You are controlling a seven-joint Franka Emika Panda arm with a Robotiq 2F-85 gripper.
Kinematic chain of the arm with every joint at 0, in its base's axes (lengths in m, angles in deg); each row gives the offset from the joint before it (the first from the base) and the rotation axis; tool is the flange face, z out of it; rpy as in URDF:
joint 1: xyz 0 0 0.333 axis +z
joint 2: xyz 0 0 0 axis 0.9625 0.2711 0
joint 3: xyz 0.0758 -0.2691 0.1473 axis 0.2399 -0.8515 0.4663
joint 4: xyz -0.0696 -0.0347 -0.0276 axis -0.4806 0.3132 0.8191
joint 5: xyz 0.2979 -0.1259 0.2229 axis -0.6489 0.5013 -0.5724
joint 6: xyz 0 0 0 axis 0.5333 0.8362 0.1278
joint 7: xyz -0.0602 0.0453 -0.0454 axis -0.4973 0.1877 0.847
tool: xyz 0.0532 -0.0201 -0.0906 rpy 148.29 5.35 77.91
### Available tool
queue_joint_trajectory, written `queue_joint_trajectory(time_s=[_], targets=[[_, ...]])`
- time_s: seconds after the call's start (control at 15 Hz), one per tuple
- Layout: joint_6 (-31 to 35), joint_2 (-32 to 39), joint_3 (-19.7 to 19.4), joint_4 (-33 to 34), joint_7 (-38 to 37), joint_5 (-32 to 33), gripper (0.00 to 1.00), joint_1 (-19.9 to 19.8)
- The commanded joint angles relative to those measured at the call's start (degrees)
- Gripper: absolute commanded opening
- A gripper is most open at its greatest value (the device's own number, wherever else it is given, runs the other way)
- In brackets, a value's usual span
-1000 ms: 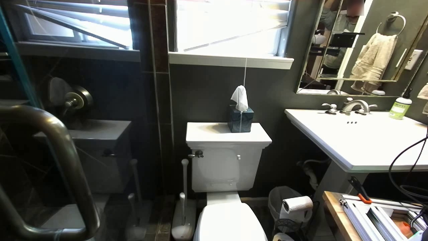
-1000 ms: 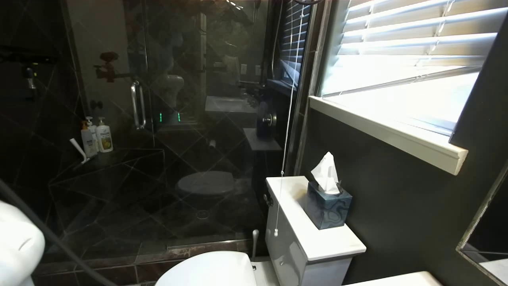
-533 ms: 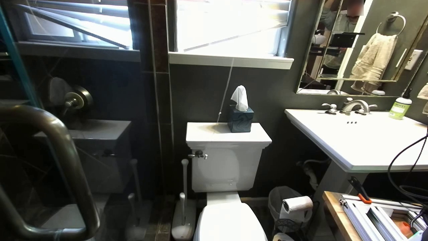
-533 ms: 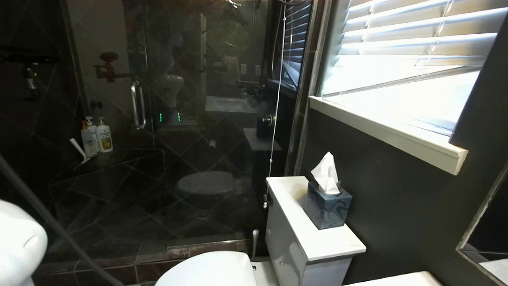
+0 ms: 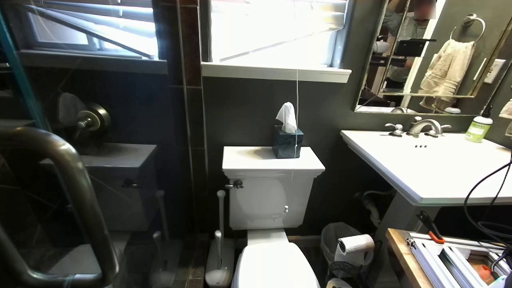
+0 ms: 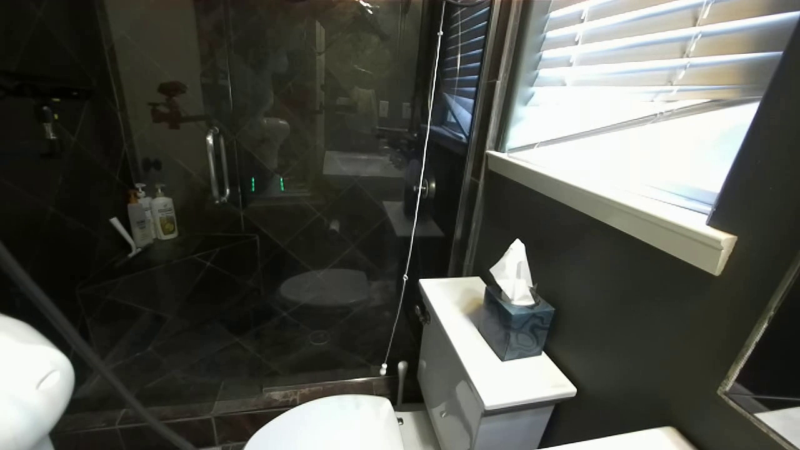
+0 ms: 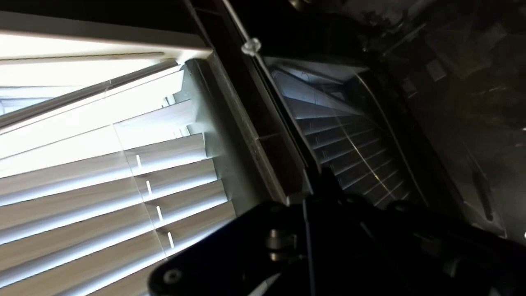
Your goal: Open the blinds
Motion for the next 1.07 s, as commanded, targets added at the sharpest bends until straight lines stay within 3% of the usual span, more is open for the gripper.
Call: queue_joint_trajectory(time_s=[0.0, 0.47, 1.0], targets=[[-1.5, -0.6, 2.1, -3.0, 2.4, 2.9, 0.00, 0.6], [3.3, 2.5, -0.4, 6.9, -2.9, -11.1, 0.00, -0.3], [4.8, 7.8, -4.2, 19.7, -10.8, -22.1, 0.00, -4.7]])
